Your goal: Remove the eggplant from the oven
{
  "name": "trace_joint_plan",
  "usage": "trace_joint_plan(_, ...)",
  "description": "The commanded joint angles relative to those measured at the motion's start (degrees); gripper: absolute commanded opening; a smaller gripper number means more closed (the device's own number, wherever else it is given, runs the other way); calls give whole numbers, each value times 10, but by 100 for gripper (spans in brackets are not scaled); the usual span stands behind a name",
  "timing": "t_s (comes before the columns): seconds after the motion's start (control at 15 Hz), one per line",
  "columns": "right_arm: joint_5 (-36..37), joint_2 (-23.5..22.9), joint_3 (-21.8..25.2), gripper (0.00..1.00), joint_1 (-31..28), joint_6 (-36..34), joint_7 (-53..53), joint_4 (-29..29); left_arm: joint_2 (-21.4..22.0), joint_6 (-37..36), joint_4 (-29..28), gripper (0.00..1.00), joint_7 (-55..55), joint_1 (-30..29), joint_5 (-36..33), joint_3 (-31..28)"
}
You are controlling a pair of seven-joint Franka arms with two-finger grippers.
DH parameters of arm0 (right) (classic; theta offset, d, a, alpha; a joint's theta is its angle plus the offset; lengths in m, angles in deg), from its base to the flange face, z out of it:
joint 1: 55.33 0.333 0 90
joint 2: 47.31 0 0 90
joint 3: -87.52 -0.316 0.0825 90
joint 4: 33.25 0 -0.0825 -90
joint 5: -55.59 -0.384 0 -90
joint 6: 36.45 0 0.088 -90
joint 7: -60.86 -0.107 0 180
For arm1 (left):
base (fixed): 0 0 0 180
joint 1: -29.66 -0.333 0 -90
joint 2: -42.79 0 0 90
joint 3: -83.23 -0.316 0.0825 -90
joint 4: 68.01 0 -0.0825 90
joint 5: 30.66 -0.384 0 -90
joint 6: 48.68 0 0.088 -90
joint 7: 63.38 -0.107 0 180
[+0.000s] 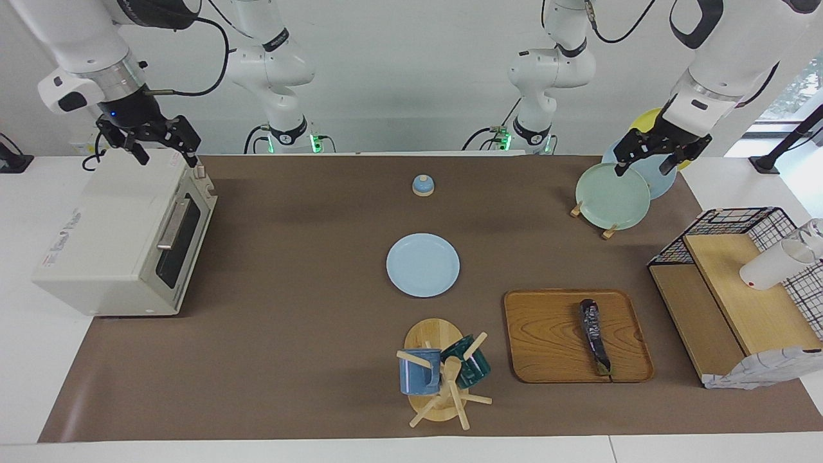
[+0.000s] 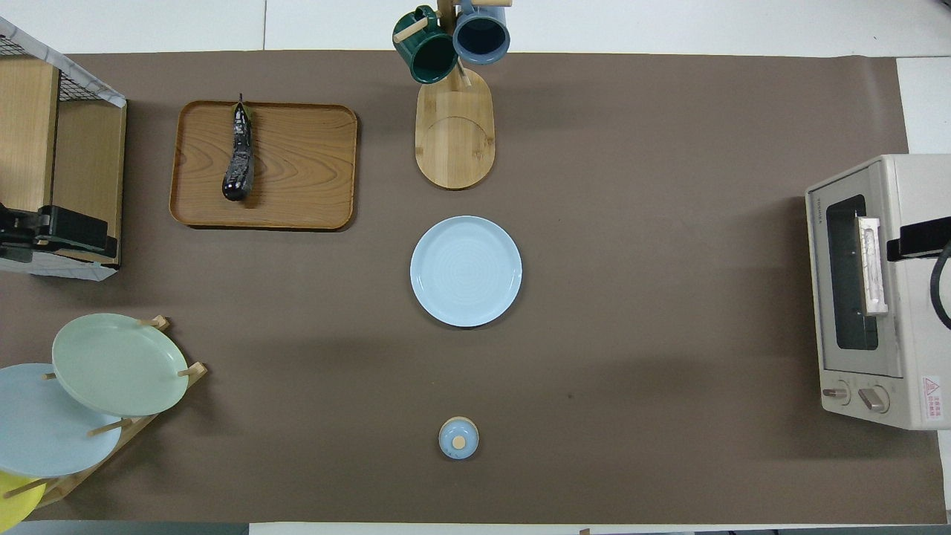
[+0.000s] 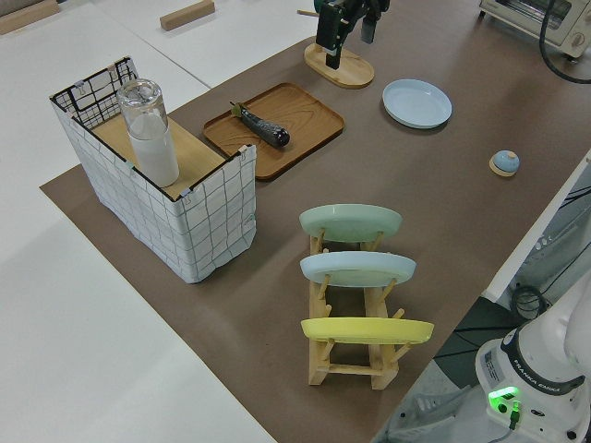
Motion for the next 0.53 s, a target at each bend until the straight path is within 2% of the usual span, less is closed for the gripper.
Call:
trace_joint_plan(0.0,-12,5,-3,100,-6,0,17,0,30,14,-49,100,-6,8,-13,-5)
trace_joint_plan(0.2,-10,6,-6,100,-2,0,16,1,12,9,-40,100,3,0,-13,2)
trace_joint_plan(0.47,-9,6,-7,100,-2,0,16,-1,-18,-24,42,100,3,-20,-13,9)
